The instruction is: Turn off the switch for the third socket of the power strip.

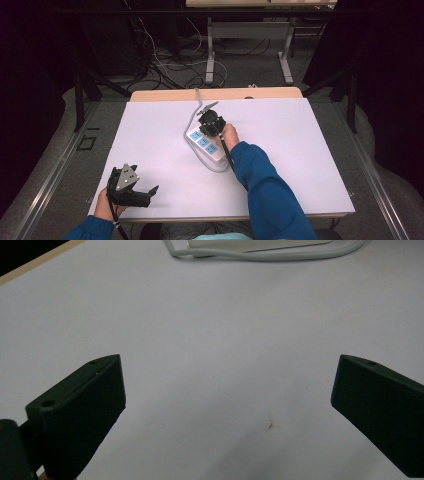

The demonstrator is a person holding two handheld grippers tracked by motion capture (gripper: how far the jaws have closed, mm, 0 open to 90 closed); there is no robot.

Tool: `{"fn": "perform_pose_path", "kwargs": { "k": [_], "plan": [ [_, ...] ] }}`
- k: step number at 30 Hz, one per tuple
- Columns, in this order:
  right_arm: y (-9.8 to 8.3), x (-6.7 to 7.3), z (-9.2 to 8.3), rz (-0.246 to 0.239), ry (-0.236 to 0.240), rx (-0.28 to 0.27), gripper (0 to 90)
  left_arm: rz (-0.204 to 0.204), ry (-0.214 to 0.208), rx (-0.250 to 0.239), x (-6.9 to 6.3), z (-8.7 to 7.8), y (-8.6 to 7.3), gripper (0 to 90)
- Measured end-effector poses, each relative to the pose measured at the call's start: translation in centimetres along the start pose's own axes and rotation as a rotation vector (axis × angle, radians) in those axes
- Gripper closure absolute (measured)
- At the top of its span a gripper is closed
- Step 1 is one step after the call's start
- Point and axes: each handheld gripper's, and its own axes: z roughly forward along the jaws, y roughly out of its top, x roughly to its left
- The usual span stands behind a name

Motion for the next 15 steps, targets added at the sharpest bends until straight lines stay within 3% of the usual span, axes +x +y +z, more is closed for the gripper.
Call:
{"fn": "perform_pose_path", "kwargs": {
  "k": [4,11,15],
  "plan": [
    [0.05,-0.18,0.09,-0.039,0.003,-0.013,90.0,0.0,-0.002,-0.001,0.01,0.01,0.0,0.9],
    [0.11,-0.13,0.13,-0.033,-0.016,-0.009,90.0,-0.003,-0.003,0.002,-0.01,0.02,0.0,1.0],
    [0.08,-0.01,0.05,-0.005,-0.009,-0.002,90.0,-0.004,-0.005,0.001,0.0,0.03,-0.01,1.0]
  ]
}}
